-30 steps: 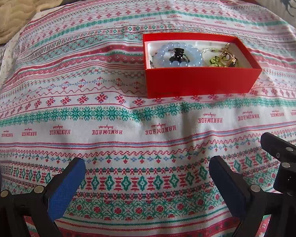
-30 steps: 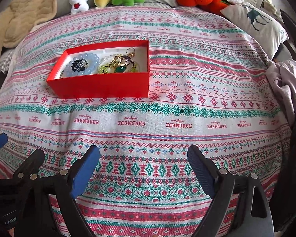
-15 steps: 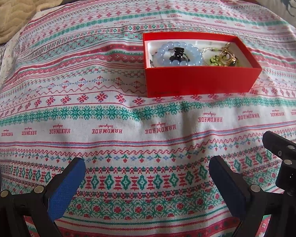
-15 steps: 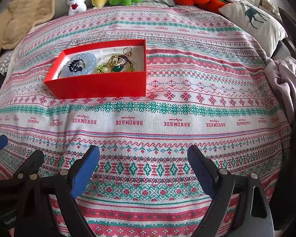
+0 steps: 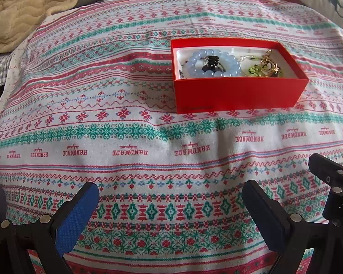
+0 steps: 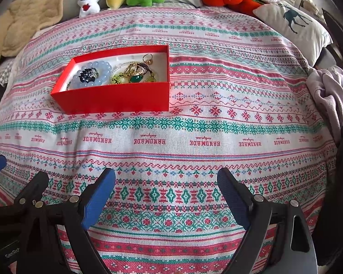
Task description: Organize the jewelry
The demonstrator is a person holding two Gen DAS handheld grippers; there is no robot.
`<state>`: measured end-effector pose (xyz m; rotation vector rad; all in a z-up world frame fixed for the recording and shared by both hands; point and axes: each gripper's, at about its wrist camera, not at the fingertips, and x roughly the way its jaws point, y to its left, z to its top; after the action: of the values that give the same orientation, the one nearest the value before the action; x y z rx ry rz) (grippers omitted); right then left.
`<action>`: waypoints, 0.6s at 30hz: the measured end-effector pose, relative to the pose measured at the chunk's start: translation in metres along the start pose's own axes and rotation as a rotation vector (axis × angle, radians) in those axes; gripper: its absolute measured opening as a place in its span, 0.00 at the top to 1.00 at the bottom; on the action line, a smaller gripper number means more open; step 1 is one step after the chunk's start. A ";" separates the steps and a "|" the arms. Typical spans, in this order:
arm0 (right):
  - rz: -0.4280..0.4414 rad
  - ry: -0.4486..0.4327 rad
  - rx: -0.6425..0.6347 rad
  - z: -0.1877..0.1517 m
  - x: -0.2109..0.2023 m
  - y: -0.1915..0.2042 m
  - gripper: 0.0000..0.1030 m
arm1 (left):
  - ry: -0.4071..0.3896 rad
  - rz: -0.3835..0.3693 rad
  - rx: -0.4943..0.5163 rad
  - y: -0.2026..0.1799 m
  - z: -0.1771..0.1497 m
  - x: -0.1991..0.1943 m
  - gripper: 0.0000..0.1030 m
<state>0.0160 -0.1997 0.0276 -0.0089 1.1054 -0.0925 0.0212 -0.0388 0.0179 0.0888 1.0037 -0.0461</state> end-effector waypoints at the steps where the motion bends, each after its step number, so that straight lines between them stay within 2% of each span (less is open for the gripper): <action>1: 0.000 0.000 -0.001 0.000 0.000 0.001 0.10 | 0.000 0.001 0.000 0.000 0.000 0.000 0.00; 18: -0.002 -0.004 -0.006 0.000 0.000 0.001 0.10 | -0.004 0.008 -0.009 0.003 -0.001 0.000 0.00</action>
<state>0.0162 -0.1989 0.0272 -0.0155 1.1020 -0.0910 0.0207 -0.0360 0.0177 0.0841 0.9998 -0.0342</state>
